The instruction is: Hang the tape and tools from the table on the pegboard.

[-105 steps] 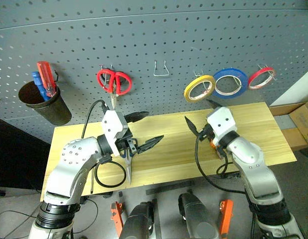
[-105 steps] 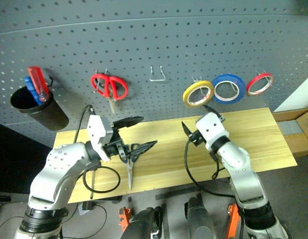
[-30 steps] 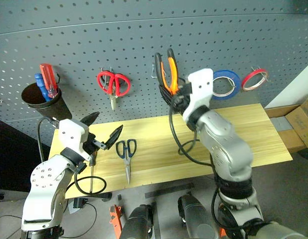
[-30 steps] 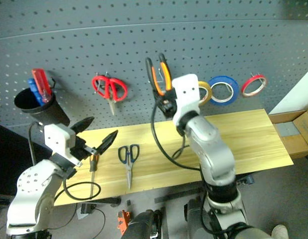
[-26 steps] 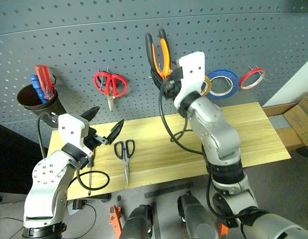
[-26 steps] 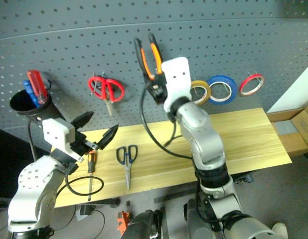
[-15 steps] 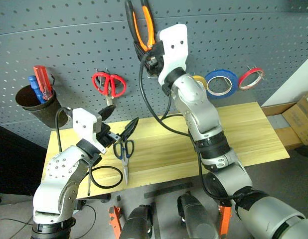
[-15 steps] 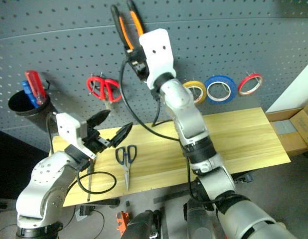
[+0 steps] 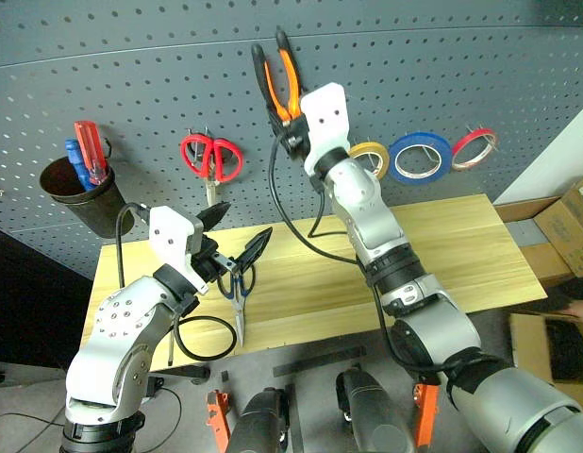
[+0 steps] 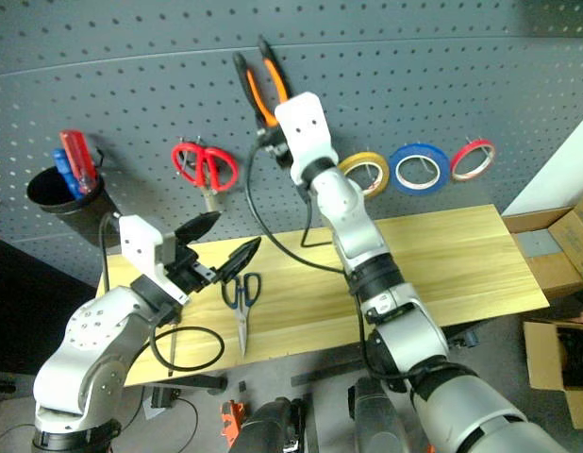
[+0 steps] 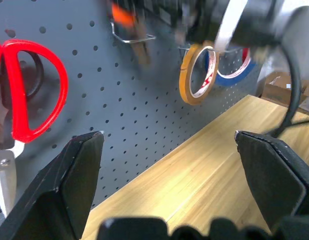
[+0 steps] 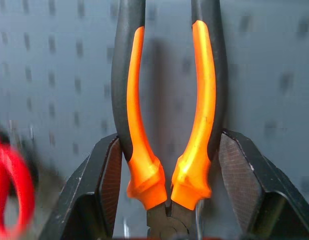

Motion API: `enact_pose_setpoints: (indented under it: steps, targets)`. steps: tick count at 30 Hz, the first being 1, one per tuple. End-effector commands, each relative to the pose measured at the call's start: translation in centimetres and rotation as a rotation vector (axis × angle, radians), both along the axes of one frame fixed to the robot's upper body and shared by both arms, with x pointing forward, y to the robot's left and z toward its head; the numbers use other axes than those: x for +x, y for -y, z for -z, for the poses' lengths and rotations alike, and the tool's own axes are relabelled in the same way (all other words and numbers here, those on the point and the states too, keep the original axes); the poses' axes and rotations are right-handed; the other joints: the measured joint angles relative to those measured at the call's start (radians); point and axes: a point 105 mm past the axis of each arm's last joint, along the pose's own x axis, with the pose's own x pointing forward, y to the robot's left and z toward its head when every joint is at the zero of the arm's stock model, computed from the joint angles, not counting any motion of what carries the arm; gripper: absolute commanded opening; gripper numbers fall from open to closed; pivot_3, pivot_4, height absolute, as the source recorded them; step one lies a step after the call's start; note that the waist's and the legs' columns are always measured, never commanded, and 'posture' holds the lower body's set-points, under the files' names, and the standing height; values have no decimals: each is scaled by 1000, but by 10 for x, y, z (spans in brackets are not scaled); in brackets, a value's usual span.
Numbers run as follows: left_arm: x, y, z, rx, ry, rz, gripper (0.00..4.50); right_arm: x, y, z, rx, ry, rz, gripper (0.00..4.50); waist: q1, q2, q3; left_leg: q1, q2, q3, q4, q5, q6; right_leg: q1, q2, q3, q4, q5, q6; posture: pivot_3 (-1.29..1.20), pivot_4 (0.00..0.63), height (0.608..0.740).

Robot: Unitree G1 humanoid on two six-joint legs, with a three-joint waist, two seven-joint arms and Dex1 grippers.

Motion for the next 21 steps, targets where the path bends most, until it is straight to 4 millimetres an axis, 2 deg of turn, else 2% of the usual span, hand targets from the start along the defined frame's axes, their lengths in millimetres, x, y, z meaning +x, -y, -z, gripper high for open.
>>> enact_pose_setpoints:
  steps: [1, 6, 8, 13, 18, 21]
  targets:
    - [-2, 3, -11, 4, 53, 19, 4500, -11, -3, -15, 10, 74, -19, 2351, -1, 0, 0, 0, 0, 0, 0, 0, 0, 0, 0, 0, 0, 0, 0, -115, 235, 740]
    - [1, 4, -9, 7, 50, 22, 4500, -14, -4, -4, -7, 8, -50, 2351, -2, 0, 0, -1, 0, 0, -1, 0, 0, 0, 0, 0, -1, 0, 0, -125, 234, 740]
    - [3, 4, -6, 9, 37, 18, 4500, -13, -3, 2, 2, -59, -60, 3062, -2, 0, 0, 0, 0, 0, -1, 0, 0, 0, 0, 0, -1, 0, 0, -129, 232, 740]
    - [5, 3, 9, 29, -37, 2, 4500, -20, 3, 29, -48, -260, -97, 4479, -2, 0, 0, 0, 1, 0, -1, 0, 0, 0, 0, 0, -1, 0, 0, -133, 234, 740]
    - [3, 0, 30, 59, -150, -30, 4500, -45, 18, 44, -94, -388, -161, 4479, 4, 0, 0, -2, 1, 0, -1, 0, 0, -1, 0, 0, -2, 0, 0, -133, 238, 740]
    - [0, -10, 64, 142, -320, -107, 4500, -74, 20, 57, -179, -470, -284, 4479, 5, 0, 0, -1, 1, 0, -1, 0, 0, -1, 0, 0, -1, 0, 0, -138, 243, 740]
